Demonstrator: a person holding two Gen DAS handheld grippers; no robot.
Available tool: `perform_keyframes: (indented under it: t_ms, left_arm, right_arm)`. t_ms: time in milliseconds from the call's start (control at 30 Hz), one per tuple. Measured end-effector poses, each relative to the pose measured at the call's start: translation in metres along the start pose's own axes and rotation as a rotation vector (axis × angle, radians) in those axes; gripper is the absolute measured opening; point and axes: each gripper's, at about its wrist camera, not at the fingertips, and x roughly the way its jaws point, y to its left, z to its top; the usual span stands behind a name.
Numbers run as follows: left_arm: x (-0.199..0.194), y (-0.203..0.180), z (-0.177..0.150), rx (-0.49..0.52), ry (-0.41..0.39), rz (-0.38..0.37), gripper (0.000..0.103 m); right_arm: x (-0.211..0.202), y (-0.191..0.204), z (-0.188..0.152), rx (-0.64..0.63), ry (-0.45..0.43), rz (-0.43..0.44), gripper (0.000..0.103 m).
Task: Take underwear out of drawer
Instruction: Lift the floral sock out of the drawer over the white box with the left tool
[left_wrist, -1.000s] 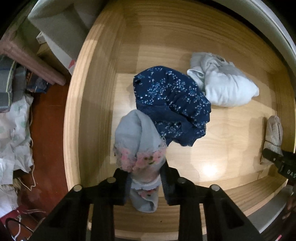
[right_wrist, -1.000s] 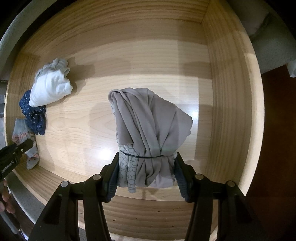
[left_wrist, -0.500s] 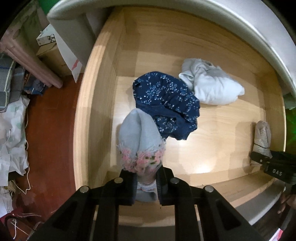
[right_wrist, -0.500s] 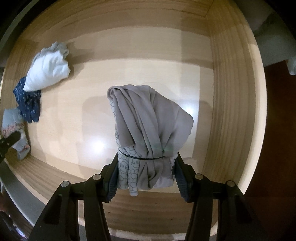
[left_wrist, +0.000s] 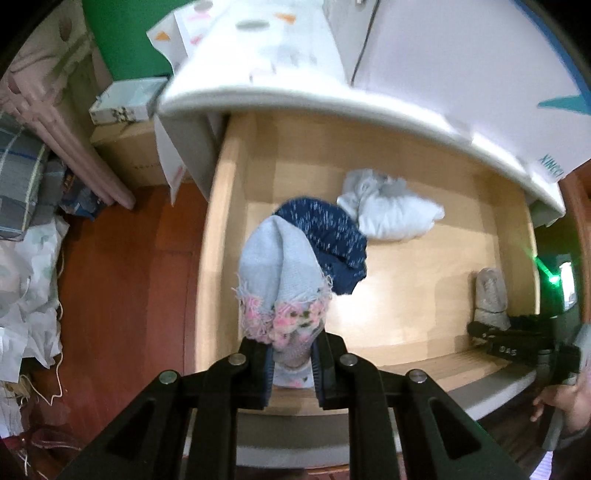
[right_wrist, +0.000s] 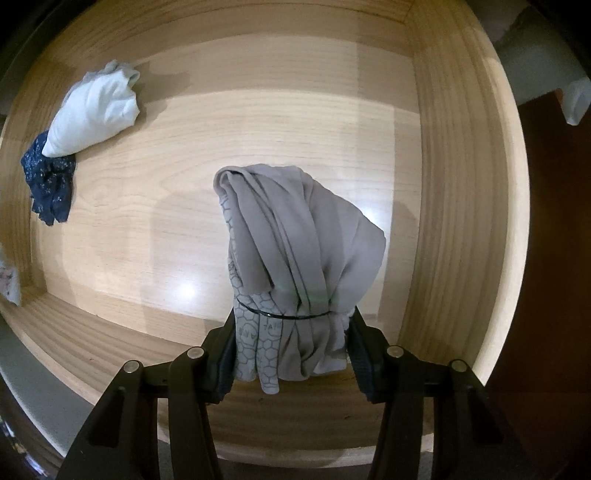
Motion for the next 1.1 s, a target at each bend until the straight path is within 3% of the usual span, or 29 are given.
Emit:
perform_keyframes:
  t_ms: [433, 767, 933, 1100]
  left_arm:
    - [-0.109, 0.009, 0.029, -0.006, -0.219, -0.052, 0.016]
    - [-0.213, -0.007, 0.074, 0.039, -0.403, -0.091, 0.016]
    - [-0.235, -0.031, 0.103, 0.071, -0.445, -0.109, 0.016]
    - [-0.23, -0.057, 0.134, 0.099, -0.443, -0.128, 0.016]
  right_arm:
    - [0.004, 0.013, -0.005, -0.019, -0.003, -0.031, 0.047]
    - [0.004, 0.016, -0.005, -0.019, -0.006, -0.031, 0.047]
    - [0.003, 0.017, -0.005, -0.02, -0.006, -0.03, 0.047]
    - [0.003, 0.017, -0.005, -0.018, -0.008, -0.03, 0.047]
